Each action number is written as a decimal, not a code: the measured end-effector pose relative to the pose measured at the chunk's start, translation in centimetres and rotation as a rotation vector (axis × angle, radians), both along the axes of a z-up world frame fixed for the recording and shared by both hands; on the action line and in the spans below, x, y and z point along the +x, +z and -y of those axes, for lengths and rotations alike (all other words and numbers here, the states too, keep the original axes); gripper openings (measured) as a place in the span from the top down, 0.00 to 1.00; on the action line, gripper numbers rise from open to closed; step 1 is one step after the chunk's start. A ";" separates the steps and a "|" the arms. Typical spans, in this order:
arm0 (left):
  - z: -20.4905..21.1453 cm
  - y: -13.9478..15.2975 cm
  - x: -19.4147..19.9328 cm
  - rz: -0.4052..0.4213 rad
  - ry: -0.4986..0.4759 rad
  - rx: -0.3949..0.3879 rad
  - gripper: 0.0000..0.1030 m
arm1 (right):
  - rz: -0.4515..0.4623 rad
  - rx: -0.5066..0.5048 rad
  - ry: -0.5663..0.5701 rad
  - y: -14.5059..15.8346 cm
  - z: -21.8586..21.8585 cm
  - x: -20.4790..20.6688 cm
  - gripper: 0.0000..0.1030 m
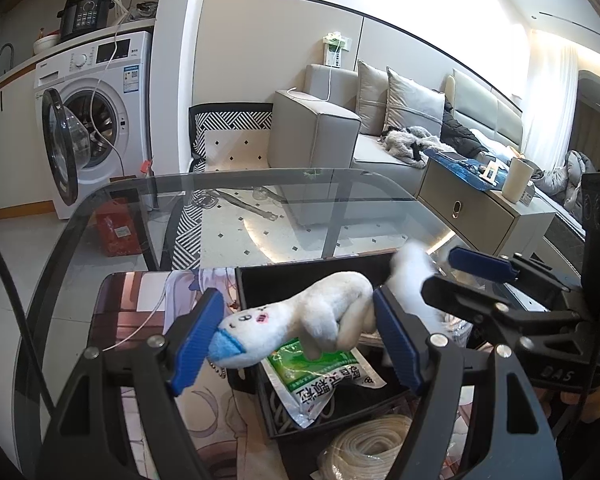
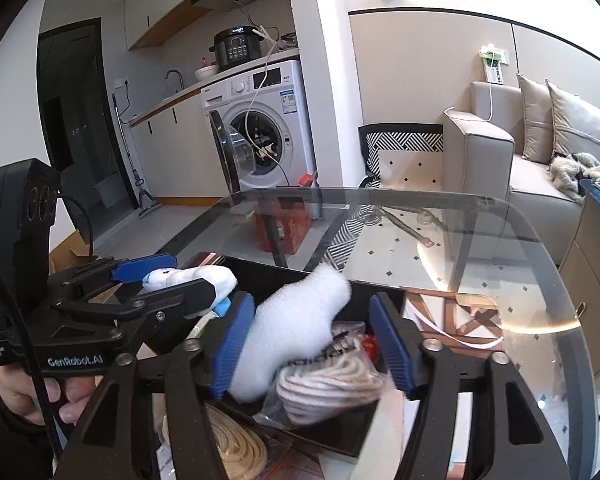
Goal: Organize soft objects
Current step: 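Lower the plush toy and foam into the black box and open both grippers, then move the right gripper to the clear bag of coiled white cord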
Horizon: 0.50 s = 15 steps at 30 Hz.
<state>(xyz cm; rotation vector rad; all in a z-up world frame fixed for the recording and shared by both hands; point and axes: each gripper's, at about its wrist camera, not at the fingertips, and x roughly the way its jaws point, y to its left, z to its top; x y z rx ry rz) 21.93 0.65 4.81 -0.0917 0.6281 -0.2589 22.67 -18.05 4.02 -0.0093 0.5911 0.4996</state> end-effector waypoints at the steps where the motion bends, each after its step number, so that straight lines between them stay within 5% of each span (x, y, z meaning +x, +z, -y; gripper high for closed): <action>1: 0.0 0.0 0.0 0.000 0.001 0.000 0.26 | 0.006 0.001 -0.007 0.1 0.3 -0.3 0.32; 8: 0.2 0.3 -0.4 0.013 0.001 -0.004 0.22 | 0.015 0.020 -0.025 0.6 2.1 -1.7 0.14; 12: 0.4 0.8 -1.0 0.027 0.001 0.000 0.00 | 0.023 0.025 -0.033 1.0 2.7 -2.9 0.11; 15: 0.4 1.4 -1.9 0.051 -0.003 0.003 0.00 | 0.023 0.024 -0.038 1.3 3.0 -3.6 0.07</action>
